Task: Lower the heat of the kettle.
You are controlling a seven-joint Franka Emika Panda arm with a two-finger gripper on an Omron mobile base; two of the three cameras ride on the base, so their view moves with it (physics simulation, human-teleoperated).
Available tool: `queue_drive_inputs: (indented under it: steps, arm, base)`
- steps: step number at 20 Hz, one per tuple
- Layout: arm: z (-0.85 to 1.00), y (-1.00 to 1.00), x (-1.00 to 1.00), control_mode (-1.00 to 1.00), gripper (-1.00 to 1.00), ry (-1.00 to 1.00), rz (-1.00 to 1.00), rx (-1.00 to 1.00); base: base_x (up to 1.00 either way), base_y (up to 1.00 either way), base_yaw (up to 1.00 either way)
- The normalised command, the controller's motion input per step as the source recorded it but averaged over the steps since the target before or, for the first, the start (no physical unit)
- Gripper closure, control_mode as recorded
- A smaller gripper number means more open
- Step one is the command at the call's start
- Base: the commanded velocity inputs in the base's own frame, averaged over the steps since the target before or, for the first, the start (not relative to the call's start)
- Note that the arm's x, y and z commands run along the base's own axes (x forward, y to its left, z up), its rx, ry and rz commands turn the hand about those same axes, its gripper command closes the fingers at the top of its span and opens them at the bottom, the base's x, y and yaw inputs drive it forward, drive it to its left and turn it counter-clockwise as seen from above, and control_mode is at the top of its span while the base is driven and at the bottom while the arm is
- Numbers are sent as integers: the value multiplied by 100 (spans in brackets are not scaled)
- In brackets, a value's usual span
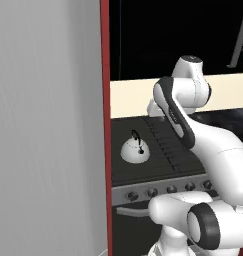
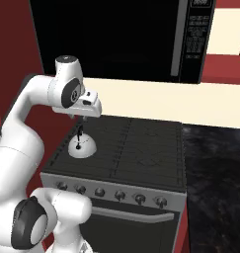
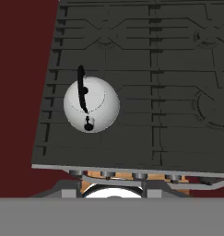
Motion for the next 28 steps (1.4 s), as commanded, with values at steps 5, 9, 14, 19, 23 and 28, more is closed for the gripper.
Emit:
queue_drive_inputs:
  steps: [5, 9, 14, 19, 23, 28]
  arm:
    - [0, 0, 0, 100, -100, 0, 0, 0]
    - [0, 0, 0, 100, -100, 0, 0, 0]
    - [0, 0, 0, 100, -100, 0, 0, 0]
    - [0, 0, 0, 100, -100, 0, 0, 0]
    - [0, 0, 0, 100, -100, 0, 0, 0]
    - [0, 0, 0, 100, -100, 0, 0, 0]
  base:
    - [0, -6, 0]
    - [3, -46, -2]
    - [16, -52, 0]
    - [20, -53, 0]
    - [30, -53, 0]
    - [50, -43, 0]
